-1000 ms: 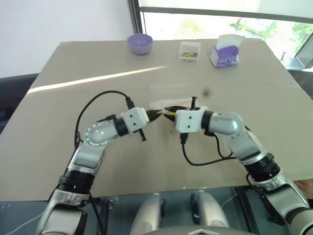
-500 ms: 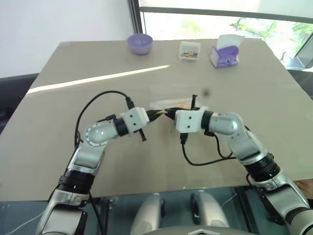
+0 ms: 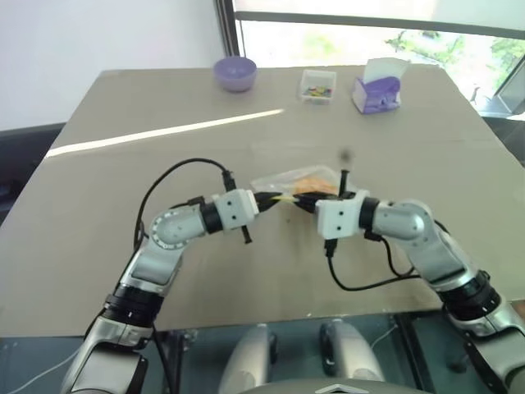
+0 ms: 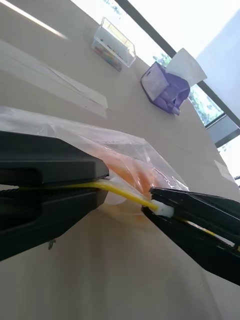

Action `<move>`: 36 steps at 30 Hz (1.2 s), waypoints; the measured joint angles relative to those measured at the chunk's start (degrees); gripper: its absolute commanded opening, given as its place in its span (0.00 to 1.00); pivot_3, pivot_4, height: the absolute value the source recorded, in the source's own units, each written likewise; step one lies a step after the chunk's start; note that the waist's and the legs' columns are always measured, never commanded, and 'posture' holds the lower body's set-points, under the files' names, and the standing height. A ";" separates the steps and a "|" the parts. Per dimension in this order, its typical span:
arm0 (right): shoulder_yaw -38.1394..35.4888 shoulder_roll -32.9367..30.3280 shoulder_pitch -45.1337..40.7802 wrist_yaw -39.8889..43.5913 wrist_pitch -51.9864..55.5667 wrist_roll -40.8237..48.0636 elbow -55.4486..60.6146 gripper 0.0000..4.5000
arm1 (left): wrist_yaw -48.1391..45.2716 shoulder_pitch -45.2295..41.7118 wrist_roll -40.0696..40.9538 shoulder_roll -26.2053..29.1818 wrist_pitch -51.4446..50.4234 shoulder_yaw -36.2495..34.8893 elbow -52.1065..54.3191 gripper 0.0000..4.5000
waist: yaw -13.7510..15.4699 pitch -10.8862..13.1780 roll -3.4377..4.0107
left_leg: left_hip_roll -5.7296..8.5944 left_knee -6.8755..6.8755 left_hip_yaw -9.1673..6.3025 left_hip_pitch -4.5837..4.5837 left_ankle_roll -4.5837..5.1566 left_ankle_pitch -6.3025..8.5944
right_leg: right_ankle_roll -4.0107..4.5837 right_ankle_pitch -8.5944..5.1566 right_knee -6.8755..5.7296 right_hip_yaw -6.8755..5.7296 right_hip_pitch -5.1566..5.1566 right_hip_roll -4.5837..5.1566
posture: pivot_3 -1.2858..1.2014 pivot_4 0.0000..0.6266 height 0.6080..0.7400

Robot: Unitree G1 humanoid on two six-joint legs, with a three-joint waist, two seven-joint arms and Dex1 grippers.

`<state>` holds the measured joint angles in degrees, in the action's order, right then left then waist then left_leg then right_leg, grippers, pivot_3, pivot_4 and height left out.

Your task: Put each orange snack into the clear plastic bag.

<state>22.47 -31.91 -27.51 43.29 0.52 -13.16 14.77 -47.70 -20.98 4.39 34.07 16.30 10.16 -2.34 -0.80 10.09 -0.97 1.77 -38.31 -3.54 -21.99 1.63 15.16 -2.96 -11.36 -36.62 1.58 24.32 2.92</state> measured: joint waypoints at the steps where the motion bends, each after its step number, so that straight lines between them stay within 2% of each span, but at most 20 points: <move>1: -0.07 -0.31 0.11 -0.04 0.00 0.09 0.07 0.00 | 0.00 -0.02 0.00 0.00 0.13 0.01 -0.17 0.00 | -0.02 0.00 0.00 | 0.00 0.00 0.00 0.00 0.00 0.00 | 0.00 0.00 0.00 0.00 0.00 0.00 | 0.52 0.24 1.00; 12: -1.16 -5.18 2.02 -2.64 -2.30 0.39 -1.91 0.00 | 0.00 0.03 -0.01 0.03 1.70 0.41 -1.83 0.00 | 0.06 0.00 -0.01 | 0.00 -0.01 0.01 0.00 0.00 0.00 | 0.00 0.00 0.01 0.00 -0.01 0.02 | 0.52 0.24 1.00; 17: -3.71 -8.67 2.49 -3.96 -4.27 0.48 -6.48 0.00 | 0.03 0.73 0.09 1.17 1.85 -0.24 -3.08 0.00 | 0.06 0.00 -0.01 | 0.00 -0.01 0.04 -0.01 0.01 0.00 | 0.00 0.00 0.02 0.01 -0.01 0.02 | 0.52 0.24 1.00; 31: -3.74 -9.03 1.22 -4.41 -9.78 1.86 -12.24 0.00 | 0.06 1.29 0.34 1.27 2.00 -0.60 -2.92 0.00 | 0.03 0.00 -0.01 | -0.02 0.00 0.04 0.00 0.01 0.00 | 0.00 0.00 0.02 0.02 -0.01 0.01 | 0.52 0.24 1.00; 34: -5.13 -9.37 1.72 -1.24 -7.66 5.38 -11.60 0.20 | 0.33 1.99 0.42 2.02 1.95 -2.09 -3.21 0.00 | 0.05 0.01 -0.01 | -0.02 -0.01 0.03 -0.01 0.01 0.00 | 0.00 0.00 0.02 0.02 -0.01 0.01 | 0.52 0.24 1.00; 35: -7.24 -10.44 2.48 -1.03 -6.05 5.92 -12.55 0.30 | 0.59 2.82 0.51 3.46 1.79 -4.34 -3.80 0.00 | 0.07 0.01 -0.01 | -0.02 -0.01 0.03 -0.01 0.01 0.00 | 0.00 0.00 0.02 0.02 -0.01 0.02 | 0.52 0.24 1.00; 36: -7.94 -10.49 2.62 -1.04 -5.71 6.09 -12.69 0.30 | 0.61 3.00 0.53 3.91 1.67 -5.22 -4.07 0.00 | 0.07 0.01 -0.01 | -0.02 0.00 0.03 0.00 0.01 0.00 | 0.00 0.00 0.02 0.02 -0.01 0.02 | 0.52 0.24 1.00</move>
<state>14.53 -42.40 -24.90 42.25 -5.19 -7.07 2.08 -47.10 -17.97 4.92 37.98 17.97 4.94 -6.42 -0.73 10.10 -0.98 1.75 -38.32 -3.51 -22.00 1.64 15.16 -2.96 -11.36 -36.60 1.61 24.31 2.95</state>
